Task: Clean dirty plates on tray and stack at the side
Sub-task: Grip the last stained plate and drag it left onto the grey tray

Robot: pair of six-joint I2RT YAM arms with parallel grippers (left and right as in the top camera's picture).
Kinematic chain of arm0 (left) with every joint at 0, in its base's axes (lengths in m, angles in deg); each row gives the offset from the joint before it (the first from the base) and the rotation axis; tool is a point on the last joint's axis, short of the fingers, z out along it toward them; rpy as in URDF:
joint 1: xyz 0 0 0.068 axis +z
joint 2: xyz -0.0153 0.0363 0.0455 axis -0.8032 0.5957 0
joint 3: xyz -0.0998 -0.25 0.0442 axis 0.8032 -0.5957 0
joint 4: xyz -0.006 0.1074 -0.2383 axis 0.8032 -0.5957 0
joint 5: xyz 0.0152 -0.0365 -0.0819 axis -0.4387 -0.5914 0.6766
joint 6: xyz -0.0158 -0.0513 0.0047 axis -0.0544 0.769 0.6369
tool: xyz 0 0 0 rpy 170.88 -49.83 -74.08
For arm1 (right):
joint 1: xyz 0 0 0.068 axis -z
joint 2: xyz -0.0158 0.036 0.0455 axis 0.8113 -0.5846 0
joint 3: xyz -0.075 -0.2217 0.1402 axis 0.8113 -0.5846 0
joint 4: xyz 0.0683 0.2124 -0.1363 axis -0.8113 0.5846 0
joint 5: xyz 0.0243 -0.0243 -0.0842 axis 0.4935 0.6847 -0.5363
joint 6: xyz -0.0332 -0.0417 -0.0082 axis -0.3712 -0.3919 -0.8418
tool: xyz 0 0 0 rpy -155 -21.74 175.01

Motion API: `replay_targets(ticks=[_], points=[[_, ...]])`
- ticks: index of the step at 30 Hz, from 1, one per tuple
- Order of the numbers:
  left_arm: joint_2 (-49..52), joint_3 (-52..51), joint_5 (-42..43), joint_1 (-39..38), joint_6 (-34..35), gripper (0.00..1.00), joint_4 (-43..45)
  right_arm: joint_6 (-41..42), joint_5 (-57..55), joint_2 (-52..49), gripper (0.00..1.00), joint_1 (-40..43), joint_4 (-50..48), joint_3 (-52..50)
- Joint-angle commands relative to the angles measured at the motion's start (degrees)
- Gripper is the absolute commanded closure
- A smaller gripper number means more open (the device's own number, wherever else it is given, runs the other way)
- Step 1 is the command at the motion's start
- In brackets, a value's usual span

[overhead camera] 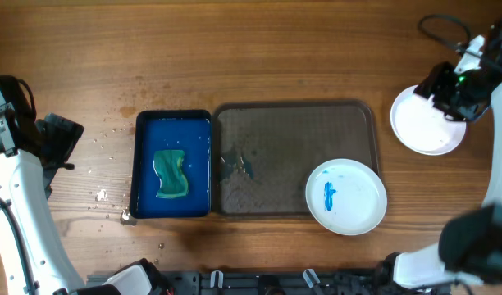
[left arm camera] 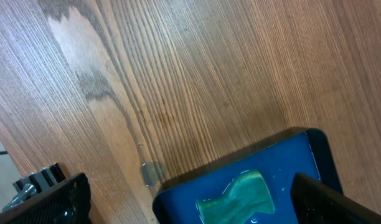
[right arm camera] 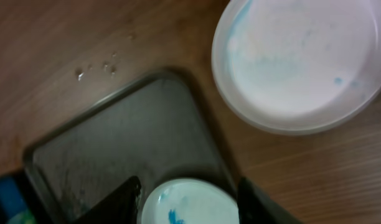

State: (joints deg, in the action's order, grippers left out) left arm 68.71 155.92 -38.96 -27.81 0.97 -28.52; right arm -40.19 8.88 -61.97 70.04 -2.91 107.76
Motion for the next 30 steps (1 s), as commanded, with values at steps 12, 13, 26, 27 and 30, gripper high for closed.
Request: replay_targets(ticks=[12, 13, 26, 27, 30], points=[[0.4, -0.2, 0.5, 0.4, 0.6, 0.00, 0.4, 12.9, -2.3, 12.3, 0.00, -8.5, 2.7, -28.8], [0.4, -0.2, 0.6, 0.4, 0.6, 0.00, 0.4, 12.9, -1.2, 12.3, 0.00, -8.5, 2.5, -30.7], [0.4, -0.4, 1.1, 0.4, 0.6, 0.00, 1.1, 17.6, 8.4, 12.3, 0.00, -8.5, -2.7, -50.1], [0.4, -0.4, 1.1, 0.4, 0.6, 0.00, 1.1, 17.6, 9.5, 12.3, 0.00, -8.5, -3.7, -51.8], [0.4, -0.4, 1.4, 0.4, 0.6, 0.00, 1.1, 17.7, 11.5, 12.3, 0.00, -8.5, -7.9, -55.7]])
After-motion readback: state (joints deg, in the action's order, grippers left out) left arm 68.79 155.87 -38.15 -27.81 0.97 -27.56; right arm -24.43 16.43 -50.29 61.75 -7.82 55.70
